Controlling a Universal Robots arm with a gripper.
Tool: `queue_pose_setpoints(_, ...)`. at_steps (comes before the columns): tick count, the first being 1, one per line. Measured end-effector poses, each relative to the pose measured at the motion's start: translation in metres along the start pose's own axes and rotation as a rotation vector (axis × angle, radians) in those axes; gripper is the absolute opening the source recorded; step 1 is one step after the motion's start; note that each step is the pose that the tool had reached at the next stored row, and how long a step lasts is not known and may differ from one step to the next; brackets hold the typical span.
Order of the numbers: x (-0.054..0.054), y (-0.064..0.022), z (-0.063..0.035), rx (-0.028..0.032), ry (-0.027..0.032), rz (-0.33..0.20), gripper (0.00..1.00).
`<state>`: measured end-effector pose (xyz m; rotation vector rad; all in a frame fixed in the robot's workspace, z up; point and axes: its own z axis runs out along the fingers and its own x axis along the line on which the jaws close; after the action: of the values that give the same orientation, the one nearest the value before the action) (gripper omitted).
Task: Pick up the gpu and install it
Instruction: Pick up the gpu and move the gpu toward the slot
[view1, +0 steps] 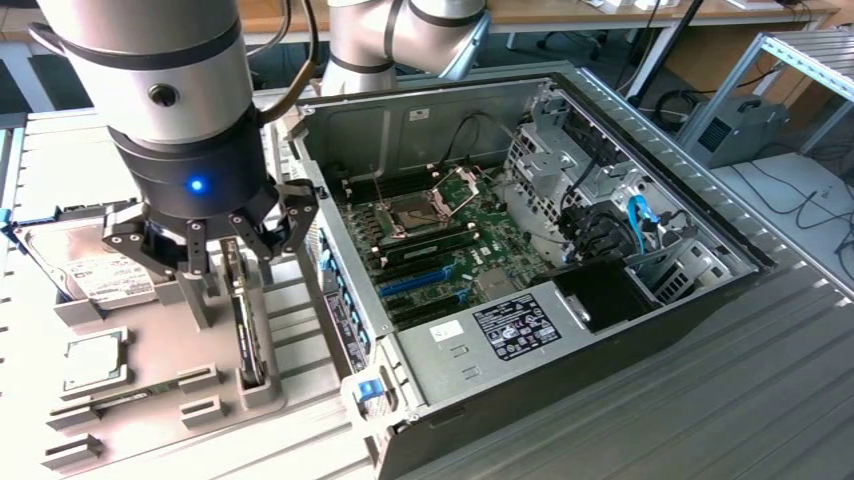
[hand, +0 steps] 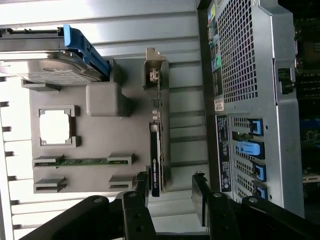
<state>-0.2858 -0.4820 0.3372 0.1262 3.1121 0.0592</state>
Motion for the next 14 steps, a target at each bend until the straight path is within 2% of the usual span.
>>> queue_pose_setpoints(14, 0.005, 0.0042, 0.014, -0.0001, -0.0001, 0.0, 0.48)
